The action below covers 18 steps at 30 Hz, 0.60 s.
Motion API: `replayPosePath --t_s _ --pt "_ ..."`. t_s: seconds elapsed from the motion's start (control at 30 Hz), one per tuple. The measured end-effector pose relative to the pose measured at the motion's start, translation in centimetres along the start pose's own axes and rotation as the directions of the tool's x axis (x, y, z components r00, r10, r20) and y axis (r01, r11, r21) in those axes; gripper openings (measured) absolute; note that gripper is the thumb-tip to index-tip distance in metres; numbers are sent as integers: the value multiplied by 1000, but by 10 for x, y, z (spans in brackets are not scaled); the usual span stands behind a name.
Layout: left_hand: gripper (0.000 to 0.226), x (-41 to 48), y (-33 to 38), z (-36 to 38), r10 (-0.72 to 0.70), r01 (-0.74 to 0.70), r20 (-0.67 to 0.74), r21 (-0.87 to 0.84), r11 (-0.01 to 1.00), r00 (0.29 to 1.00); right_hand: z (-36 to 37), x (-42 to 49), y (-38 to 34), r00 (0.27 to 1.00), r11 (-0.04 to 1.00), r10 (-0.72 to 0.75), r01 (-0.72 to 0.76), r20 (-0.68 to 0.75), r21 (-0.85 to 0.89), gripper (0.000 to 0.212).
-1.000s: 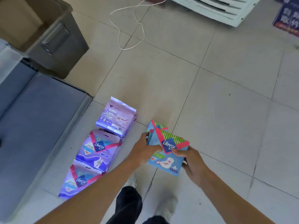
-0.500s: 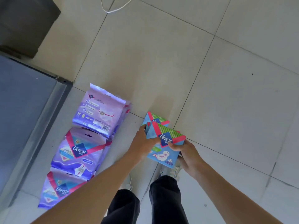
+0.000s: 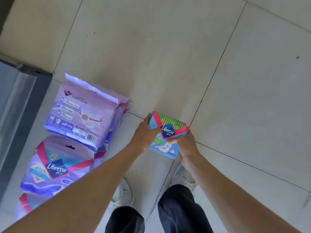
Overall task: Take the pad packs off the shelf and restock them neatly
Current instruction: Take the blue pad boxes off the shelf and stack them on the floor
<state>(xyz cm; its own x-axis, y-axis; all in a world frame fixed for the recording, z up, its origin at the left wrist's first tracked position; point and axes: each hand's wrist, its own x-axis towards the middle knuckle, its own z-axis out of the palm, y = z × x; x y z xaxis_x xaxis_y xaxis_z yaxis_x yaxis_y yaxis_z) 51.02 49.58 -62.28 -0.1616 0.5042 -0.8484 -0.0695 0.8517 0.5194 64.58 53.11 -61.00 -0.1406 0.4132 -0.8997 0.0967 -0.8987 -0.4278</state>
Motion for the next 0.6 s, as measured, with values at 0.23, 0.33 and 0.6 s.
replayPosePath --t_s 0.23,0.33,0.6 --pt "69 5 1 1 -29 28 11 20 999 1000 -1 8 2 1000 1000 16 -16 21 10 49" --pt "64 2 3 1 -33 33 1 11 999 999 -2 10 0 999 1000 25 -24 42 -15 50" --pt "96 -3 3 1 -83 85 -32 50 995 996 1 4 -11 994 991 70 -79 -87 -106 38"
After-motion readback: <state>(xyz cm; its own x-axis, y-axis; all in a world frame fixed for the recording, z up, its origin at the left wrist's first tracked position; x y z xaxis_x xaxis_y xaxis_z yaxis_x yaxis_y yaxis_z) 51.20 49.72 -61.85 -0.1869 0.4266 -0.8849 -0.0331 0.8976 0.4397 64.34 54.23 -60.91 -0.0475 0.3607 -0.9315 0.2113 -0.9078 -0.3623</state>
